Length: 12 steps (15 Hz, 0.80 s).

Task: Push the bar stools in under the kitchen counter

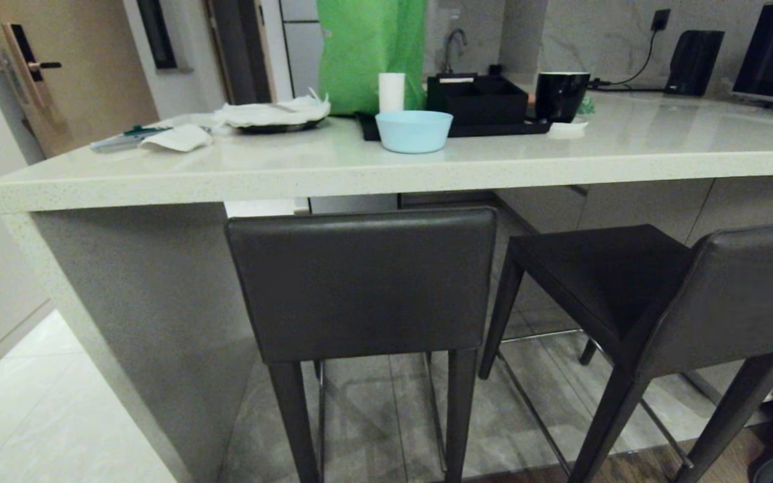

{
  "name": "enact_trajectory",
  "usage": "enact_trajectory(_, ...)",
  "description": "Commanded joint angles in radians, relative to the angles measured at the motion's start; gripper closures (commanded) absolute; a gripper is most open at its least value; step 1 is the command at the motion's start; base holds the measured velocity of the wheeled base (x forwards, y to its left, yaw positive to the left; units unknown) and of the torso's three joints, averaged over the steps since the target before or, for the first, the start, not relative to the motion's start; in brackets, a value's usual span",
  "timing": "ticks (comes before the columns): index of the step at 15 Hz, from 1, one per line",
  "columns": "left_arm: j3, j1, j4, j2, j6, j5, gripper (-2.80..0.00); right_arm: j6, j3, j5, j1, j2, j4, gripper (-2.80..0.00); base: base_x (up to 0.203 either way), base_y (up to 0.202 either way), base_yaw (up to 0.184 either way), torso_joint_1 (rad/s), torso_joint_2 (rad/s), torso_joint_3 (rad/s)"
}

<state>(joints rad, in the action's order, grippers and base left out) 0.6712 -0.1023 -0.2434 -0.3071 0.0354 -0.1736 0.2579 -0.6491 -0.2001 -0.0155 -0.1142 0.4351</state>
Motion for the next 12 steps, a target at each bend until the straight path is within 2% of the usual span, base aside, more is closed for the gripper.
enact_trajectory(1, 0.012, 0.113, 0.004, 0.024, -0.019, 0.022, 0.0, 0.004, 0.057, 0.008, 0.006, 0.091, 0.011, 0.0, 0.0, 0.0, 0.0, 0.0, 0.0, 0.0)
enact_trajectory(2, 0.0, 0.142, 0.004, 0.06, -0.025, 0.096, 0.0, 0.003, 0.095, 0.02, 0.007, 0.113, 0.008, 0.0, 0.0, 0.0, 0.0, 0.0, 0.0, 0.0)
enact_trajectory(3, -0.031, 0.133, -0.003, 0.127, -0.028, 0.17, 0.0, -0.018, 0.114, 0.028, 0.006, 0.114, -0.003, 0.0, 0.0, 0.0, 0.0, 0.0, 0.0, 0.0)
enact_trajectory(5, -0.153, 0.115, -0.049, 0.258, -0.034, 0.255, 0.0, -0.067, 0.158, 0.033, 0.006, 0.114, -0.007, 0.0, 0.0, 0.0, 0.0, 0.0, 0.0, 0.0)
enact_trajectory(6, -0.242, 0.112, -0.062, 0.295, -0.039, 0.276, 0.0, -0.095, 0.193, 0.049, 0.006, 0.114, -0.018, 0.0, 0.0, 0.0, 0.0, 0.0, 0.0, 0.0)
enact_trajectory(7, -0.317, 0.109, -0.058, 0.302, -0.039, 0.292, 0.0, -0.131, 0.231, 0.104, 0.006, 0.114, -0.038, 0.0, 0.0, 0.0, 0.0, 0.0, 0.0, 0.0)
enact_trajectory(8, -0.402, 0.108, -0.04, 0.304, -0.038, 0.3, 0.0, -0.157, 0.274, 0.194, 0.006, 0.114, -0.07, 0.0, 0.0, 0.0, 0.0, 0.0, 0.0, 0.0)
enact_trajectory(10, -0.571, 0.107, 0.093, 0.306, -0.041, 0.303, 0.0, -0.132, 0.416, 0.255, 0.006, 0.114, -0.158, 0.0, 0.0, 0.0, 0.0, 0.0, 0.0, 0.0)
enact_trajectory(11, -0.622, 0.106, 0.2, 0.306, -0.038, 0.301, 0.0, -0.108, 0.514, 0.262, 0.006, 0.114, -0.242, 0.0, 0.0, 0.0, 0.0, 0.0, 0.0, 0.0)
enact_trajectory(12, -0.633, 0.106, 0.228, 0.307, -0.03, 0.298, 0.0, -0.103, 0.603, 0.262, 0.006, 0.114, -0.335, 0.0, 0.0, 0.0, 0.0, 0.0, 0.0, 0.0)
